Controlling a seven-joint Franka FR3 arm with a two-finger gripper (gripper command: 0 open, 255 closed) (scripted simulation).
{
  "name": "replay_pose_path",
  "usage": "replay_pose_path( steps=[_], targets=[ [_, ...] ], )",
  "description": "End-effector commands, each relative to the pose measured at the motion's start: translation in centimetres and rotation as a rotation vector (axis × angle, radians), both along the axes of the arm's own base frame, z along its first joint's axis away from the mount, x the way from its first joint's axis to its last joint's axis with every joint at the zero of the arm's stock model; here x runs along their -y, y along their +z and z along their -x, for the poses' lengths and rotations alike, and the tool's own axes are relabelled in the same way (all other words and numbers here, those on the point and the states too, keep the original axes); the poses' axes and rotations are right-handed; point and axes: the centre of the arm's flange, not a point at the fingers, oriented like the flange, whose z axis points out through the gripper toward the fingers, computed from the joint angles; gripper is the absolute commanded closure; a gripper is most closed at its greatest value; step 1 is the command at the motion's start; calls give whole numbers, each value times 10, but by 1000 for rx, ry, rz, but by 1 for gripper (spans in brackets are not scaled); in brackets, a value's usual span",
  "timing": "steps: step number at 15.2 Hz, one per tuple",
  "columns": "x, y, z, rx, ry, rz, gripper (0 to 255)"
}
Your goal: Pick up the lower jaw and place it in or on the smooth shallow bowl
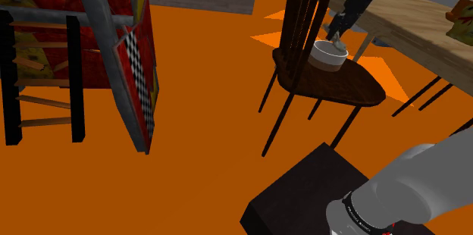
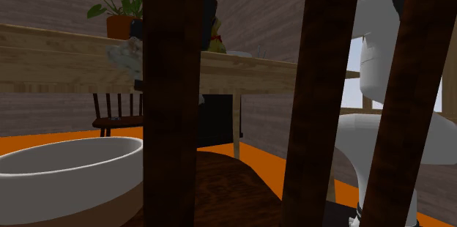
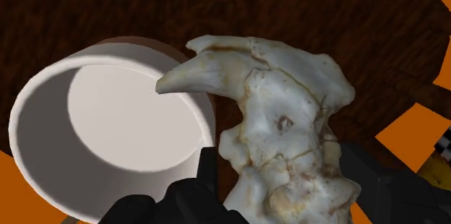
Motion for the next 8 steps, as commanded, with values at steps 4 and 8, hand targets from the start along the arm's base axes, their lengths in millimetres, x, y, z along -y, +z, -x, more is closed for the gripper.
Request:
replay_pose_path(
  steps=[4, 8],
  targets=[
    [62, 2, -22, 1, 2, 1, 255],
    [111, 4, -40, 1, 2, 1, 255]
  ],
)
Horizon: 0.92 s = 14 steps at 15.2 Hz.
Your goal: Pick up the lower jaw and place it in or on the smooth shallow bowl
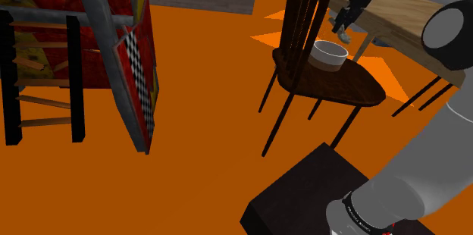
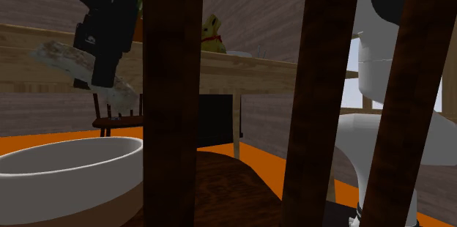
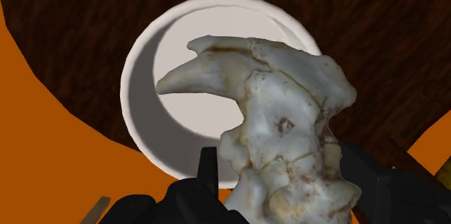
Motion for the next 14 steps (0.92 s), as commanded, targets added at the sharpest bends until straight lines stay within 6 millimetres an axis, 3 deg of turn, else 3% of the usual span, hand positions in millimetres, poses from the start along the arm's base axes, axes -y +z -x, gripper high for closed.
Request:
replay_pose_path(
  steps=[1, 14],
  targets=[
    [18, 0, -9, 1, 4, 0, 255],
    [18, -69, -9, 1, 4, 0, 255]
  ],
)
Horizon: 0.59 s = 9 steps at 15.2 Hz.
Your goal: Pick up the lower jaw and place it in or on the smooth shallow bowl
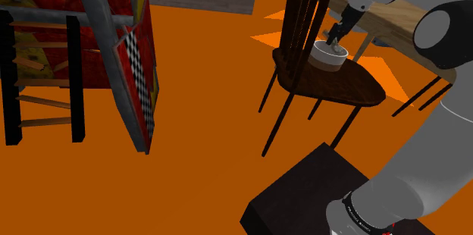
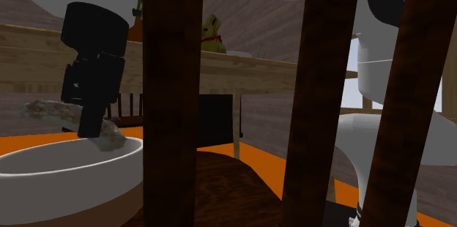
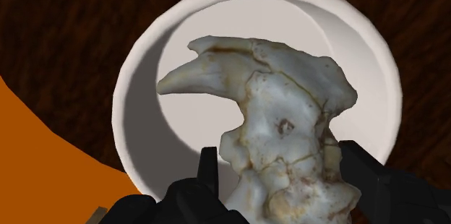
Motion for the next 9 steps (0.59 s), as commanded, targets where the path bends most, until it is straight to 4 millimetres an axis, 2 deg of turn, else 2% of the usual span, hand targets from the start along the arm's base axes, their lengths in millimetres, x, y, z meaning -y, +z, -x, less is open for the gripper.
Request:
replay_pose_path(
  steps=[1, 9],
  targets=[
    [0, -10, -1, 0, 0, 0, 255],
    [0, -15, -1, 0, 0, 0, 255]
  ],
)
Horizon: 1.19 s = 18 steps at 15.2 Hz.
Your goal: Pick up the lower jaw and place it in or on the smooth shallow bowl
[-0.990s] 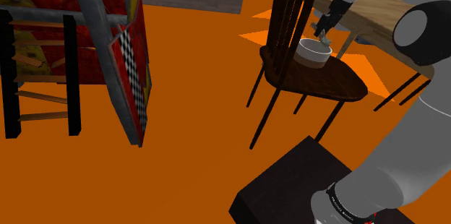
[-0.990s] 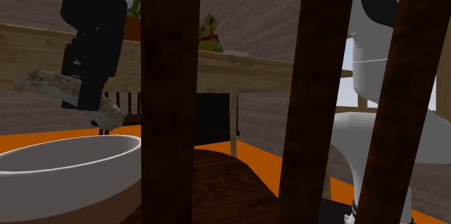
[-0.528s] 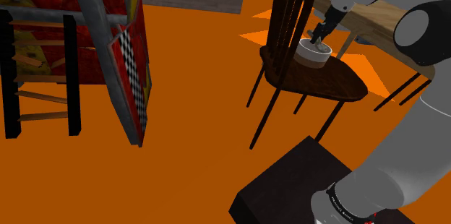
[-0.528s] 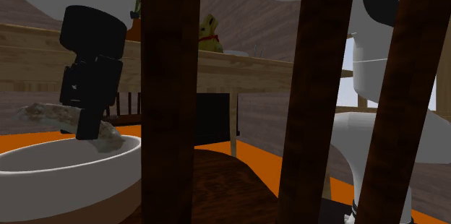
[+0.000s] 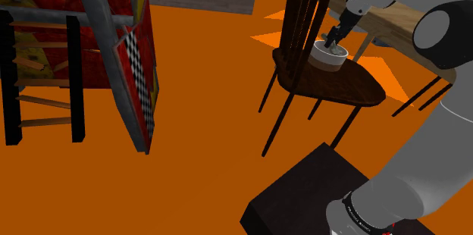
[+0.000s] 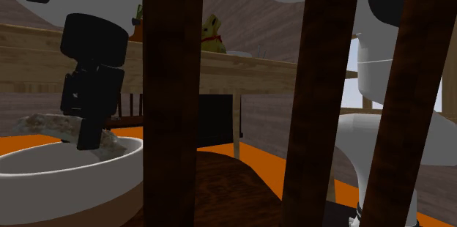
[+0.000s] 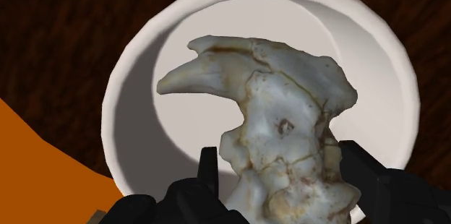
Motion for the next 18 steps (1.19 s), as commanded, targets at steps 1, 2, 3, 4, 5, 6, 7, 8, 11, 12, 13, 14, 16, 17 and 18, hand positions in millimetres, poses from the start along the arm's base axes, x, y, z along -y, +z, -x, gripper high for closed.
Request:
replay_pose_path(
  steps=[1, 2, 3, 4, 5, 6, 7, 8, 11, 12, 13, 14, 16, 17, 18],
  targets=[
    [0, 0, 0, 0, 0, 0, 0],
    [0, 0, 0, 0, 0, 0, 0],
    [0, 0, 0, 0, 0, 0, 0],
    [0, 0, 0, 0, 0, 0, 0],
    [0, 0, 0, 0, 0, 0, 0],
    [0, 0, 0, 0, 0, 0, 0],
    [0, 13, 2, 0, 0, 0, 0],
    [0, 26, 4, 0, 0, 0, 0],
    [0, 50, 8, 0, 0, 0, 0],
    [0, 50, 8, 0, 0, 0, 0],
    [0, 50, 8, 0, 0, 0, 0],
    [0, 50, 8, 0, 0, 0, 0],
    [0, 50, 8, 0, 0, 0, 0],
    [0, 50, 8, 0, 0, 0, 0],
    [0, 50, 8, 0, 0, 0, 0]
  ],
)
